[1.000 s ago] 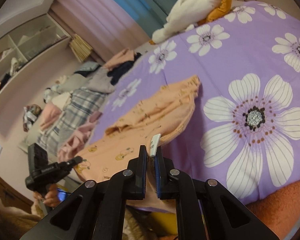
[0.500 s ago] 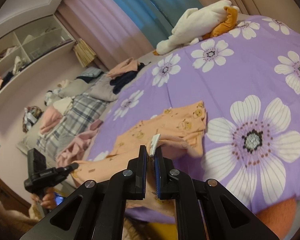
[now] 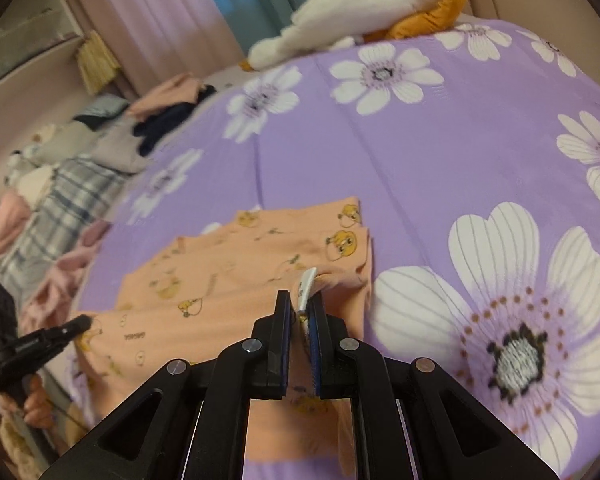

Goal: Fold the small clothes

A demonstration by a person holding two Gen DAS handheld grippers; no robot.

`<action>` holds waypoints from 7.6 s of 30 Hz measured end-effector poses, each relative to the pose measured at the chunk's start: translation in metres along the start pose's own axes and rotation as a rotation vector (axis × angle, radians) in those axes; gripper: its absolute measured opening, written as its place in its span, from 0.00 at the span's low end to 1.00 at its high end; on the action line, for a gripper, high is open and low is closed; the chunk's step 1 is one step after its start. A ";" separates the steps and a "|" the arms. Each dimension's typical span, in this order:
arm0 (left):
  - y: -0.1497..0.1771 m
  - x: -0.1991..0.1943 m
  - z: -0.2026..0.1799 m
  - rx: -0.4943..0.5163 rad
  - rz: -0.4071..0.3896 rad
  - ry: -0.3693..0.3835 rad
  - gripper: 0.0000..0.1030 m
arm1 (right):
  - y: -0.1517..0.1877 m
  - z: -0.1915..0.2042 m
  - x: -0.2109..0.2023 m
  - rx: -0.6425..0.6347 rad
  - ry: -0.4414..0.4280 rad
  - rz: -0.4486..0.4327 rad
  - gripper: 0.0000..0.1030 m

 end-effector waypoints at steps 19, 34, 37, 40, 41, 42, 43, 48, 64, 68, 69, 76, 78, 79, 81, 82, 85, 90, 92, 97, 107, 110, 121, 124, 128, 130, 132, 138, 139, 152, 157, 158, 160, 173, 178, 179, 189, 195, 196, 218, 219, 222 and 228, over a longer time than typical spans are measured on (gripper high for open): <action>0.007 0.056 0.017 -0.017 0.068 -0.022 0.09 | 0.005 -0.018 0.050 0.001 0.094 0.016 0.10; 0.052 -0.015 -0.009 0.023 0.052 0.066 0.62 | 0.027 -0.014 -0.003 -0.048 0.128 -0.015 0.59; 0.068 -0.008 -0.005 -0.003 0.083 0.067 0.62 | 0.036 -0.024 -0.003 -0.034 0.152 -0.001 0.59; 0.075 0.000 -0.010 -0.011 0.094 0.085 0.61 | 0.046 -0.028 -0.001 -0.004 0.114 0.031 0.59; 0.076 0.005 -0.011 0.001 0.106 0.084 0.60 | 0.049 -0.028 0.000 0.004 0.092 0.041 0.58; 0.077 0.009 -0.012 0.013 0.112 0.084 0.58 | 0.051 -0.028 0.003 0.007 0.079 0.048 0.58; 0.077 0.010 -0.012 0.018 0.110 0.076 0.46 | 0.054 -0.028 0.004 0.002 0.082 0.046 0.50; 0.080 0.004 0.000 -0.046 0.082 0.039 0.14 | 0.053 -0.026 0.004 0.019 0.067 0.043 0.19; 0.060 -0.090 -0.042 -0.016 -0.100 0.172 0.04 | 0.051 0.004 -0.087 -0.018 -0.106 -0.091 0.06; 0.059 -0.113 -0.051 -0.004 -0.120 0.172 0.04 | 0.049 0.007 -0.108 0.006 -0.183 -0.114 0.06; 0.059 -0.119 -0.053 0.002 -0.128 0.167 0.04 | 0.048 0.008 -0.116 0.009 -0.203 -0.123 0.06; 0.062 -0.159 -0.059 0.048 -0.178 0.135 0.03 | 0.049 0.024 -0.149 -0.027 -0.264 -0.178 0.05; 0.065 -0.166 -0.056 0.049 -0.183 0.116 0.03 | 0.049 0.025 -0.153 -0.026 -0.272 -0.184 0.05; 0.066 -0.168 -0.054 0.046 -0.184 0.114 0.03 | 0.049 0.025 -0.154 -0.027 -0.275 -0.184 0.05; 0.068 -0.167 -0.051 0.043 -0.179 0.115 0.03 | 0.051 0.029 -0.155 -0.040 -0.279 -0.189 0.05; 0.070 -0.162 -0.048 0.040 -0.168 0.105 0.03 | 0.051 0.029 -0.155 -0.042 -0.277 -0.189 0.05; 0.075 -0.148 -0.043 0.048 -0.128 0.079 0.03 | 0.051 0.027 -0.146 -0.031 -0.265 -0.172 0.05; 0.092 -0.111 -0.037 0.030 -0.028 0.098 0.05 | 0.051 0.026 -0.139 -0.023 -0.256 -0.157 0.05; 0.101 -0.094 -0.038 0.033 0.011 0.111 0.11 | 0.050 0.026 -0.140 -0.018 -0.258 -0.156 0.05; 0.114 -0.073 -0.046 0.047 0.069 0.128 0.30 | 0.050 0.025 -0.139 -0.016 -0.254 -0.155 0.05; 0.135 -0.044 -0.045 0.035 0.155 0.129 0.45 | 0.049 0.025 -0.136 -0.018 -0.260 -0.148 0.05; 0.142 -0.036 -0.047 0.014 0.174 0.164 0.46 | 0.048 0.025 -0.137 -0.018 -0.261 -0.148 0.05; 0.154 -0.018 -0.064 -0.003 0.186 0.273 0.34 | 0.050 0.027 -0.133 -0.014 -0.258 -0.145 0.05; 0.159 -0.011 -0.070 0.010 0.216 0.290 0.04 | 0.053 0.029 -0.130 -0.011 -0.264 -0.140 0.05; 0.144 -0.031 -0.078 0.018 0.141 0.286 0.04 | 0.053 0.032 -0.129 -0.008 -0.269 -0.136 0.05; 0.129 -0.048 -0.079 -0.026 0.090 0.353 0.03 | 0.051 0.033 -0.129 -0.007 -0.265 -0.141 0.05; 0.107 -0.068 -0.078 -0.059 0.030 0.408 0.03 | 0.047 0.033 -0.126 0.004 -0.266 -0.144 0.05; 0.039 -0.092 -0.061 -0.122 -0.120 0.429 0.03 | 0.017 0.031 -0.110 0.049 -0.255 -0.160 0.05; 0.027 -0.090 -0.053 -0.139 -0.140 0.410 0.03 | 0.011 0.029 -0.106 0.055 -0.250 -0.158 0.05; -0.056 0.042 0.031 -0.261 -0.030 0.195 0.05 | -0.054 -0.005 0.045 0.125 0.020 0.008 0.05; -0.043 0.090 0.042 -0.227 0.104 0.122 0.06 | -0.050 -0.022 0.083 0.110 0.131 0.056 0.05; -0.042 0.092 0.042 -0.211 0.102 0.111 0.06 | -0.048 -0.023 0.085 0.103 0.143 0.060 0.05; -0.041 0.084 0.039 -0.178 0.081 0.098 0.08 | -0.046 -0.022 0.085 0.080 0.151 0.046 0.05; 0.007 0.014 -0.016 -0.032 0.083 0.108 0.62 | -0.047 -0.022 0.085 0.048 0.184 0.024 0.05; 0.027 0.029 -0.028 0.008 0.136 0.066 0.60 | -0.047 -0.021 0.085 0.025 0.178 0.013 0.05; 0.025 0.033 -0.029 0.010 0.133 0.059 0.57 | -0.049 -0.020 0.087 0.027 0.175 0.013 0.05; 0.001 0.047 -0.017 -0.047 0.070 -0.059 0.08 | -0.051 -0.017 0.082 0.024 0.166 0.018 0.06; -0.027 0.037 -0.013 -0.097 0.027 -0.001 0.08 | -0.057 -0.014 0.075 0.011 0.148 -0.011 0.06; -0.036 0.036 -0.008 -0.116 0.012 0.002 0.08 | -0.058 -0.015 0.075 0.014 0.143 -0.016 0.06; -0.094 0.083 0.043 -0.238 0.065 -0.022 0.62 | -0.077 -0.031 0.043 0.098 0.078 -0.086 0.54; -0.088 0.072 0.040 -0.218 0.054 -0.013 0.63 | -0.074 -0.032 0.041 0.105 0.079 -0.075 0.54; -0.067 0.053 0.039 -0.204 0.072 0.002 0.69 | -0.062 -0.036 0.038 0.132 0.064 -0.029 0.54; 0.003 0.034 0.036 -0.242 0.156 0.055 0.61 | -0.027 -0.032 0.046 0.141 0.007 0.065 0.54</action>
Point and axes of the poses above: each gripper's, at about its wrist camera, not at the fingertips, and x roughly the way its jaws point, z to its left, y to its underside, the point moved 8 cm from there along x, roughly the way its jaws point, and after that the axes turned 13 degrees about x, right-handed, at the moved point
